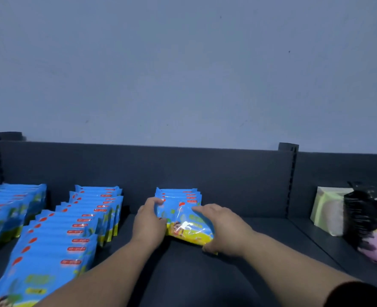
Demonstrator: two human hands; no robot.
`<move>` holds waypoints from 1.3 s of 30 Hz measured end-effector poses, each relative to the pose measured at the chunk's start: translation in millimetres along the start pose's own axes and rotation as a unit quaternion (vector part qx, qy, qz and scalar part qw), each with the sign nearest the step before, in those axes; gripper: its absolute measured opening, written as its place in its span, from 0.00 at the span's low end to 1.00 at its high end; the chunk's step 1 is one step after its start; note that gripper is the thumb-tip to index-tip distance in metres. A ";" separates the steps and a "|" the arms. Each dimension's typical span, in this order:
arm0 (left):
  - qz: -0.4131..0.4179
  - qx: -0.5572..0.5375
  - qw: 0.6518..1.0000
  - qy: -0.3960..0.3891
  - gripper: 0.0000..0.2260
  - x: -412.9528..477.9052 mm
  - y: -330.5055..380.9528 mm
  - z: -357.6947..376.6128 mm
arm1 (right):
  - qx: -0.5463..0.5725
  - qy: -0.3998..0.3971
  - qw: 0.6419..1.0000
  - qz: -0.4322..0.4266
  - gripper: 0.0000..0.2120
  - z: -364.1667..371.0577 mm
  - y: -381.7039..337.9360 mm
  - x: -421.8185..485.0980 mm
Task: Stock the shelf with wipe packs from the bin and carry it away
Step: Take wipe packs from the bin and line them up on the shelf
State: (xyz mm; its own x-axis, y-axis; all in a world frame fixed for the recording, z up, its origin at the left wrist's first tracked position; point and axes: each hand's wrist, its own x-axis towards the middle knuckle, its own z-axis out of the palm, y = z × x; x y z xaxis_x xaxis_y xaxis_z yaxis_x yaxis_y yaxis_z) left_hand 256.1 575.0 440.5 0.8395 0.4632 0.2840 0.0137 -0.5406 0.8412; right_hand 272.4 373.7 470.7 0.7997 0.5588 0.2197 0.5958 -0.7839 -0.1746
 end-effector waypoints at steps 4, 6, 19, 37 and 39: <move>-0.044 0.044 0.998 0.003 0.10 5.7 -1.2 -3.4 | 0.006 -0.009 0.999 -0.043 0.45 13.3 1.7 19.8; -0.049 0.046 0.998 -0.005 0.14 5.8 0.0 -5.9 | 0.025 -0.008 0.998 -0.059 0.43 20.7 1.1 25.9; -0.016 0.115 0.992 -0.055 0.32 3.7 -0.4 -14.2 | 0.043 -0.004 0.999 -0.011 0.36 32.0 -13.1 38.5; 0.199 0.277 0.936 -0.084 0.37 -34.0 33.8 15.8 | -0.039 0.093 0.982 0.159 0.37 -1.5 2.8 -39.8; 0.233 0.271 0.929 -0.098 0.37 -49.8 45.3 30.7 | -0.058 0.109 0.973 0.196 0.36 -6.4 11.7 -64.8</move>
State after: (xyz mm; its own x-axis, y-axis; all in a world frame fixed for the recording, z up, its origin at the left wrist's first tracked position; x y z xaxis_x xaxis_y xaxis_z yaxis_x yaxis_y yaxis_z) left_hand 231.6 505.9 450.4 0.9046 -0.0185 0.4258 -0.1500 -0.9490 0.2775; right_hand 227.0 326.6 460.5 0.9210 0.1503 0.3593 0.2261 -0.9575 -0.1789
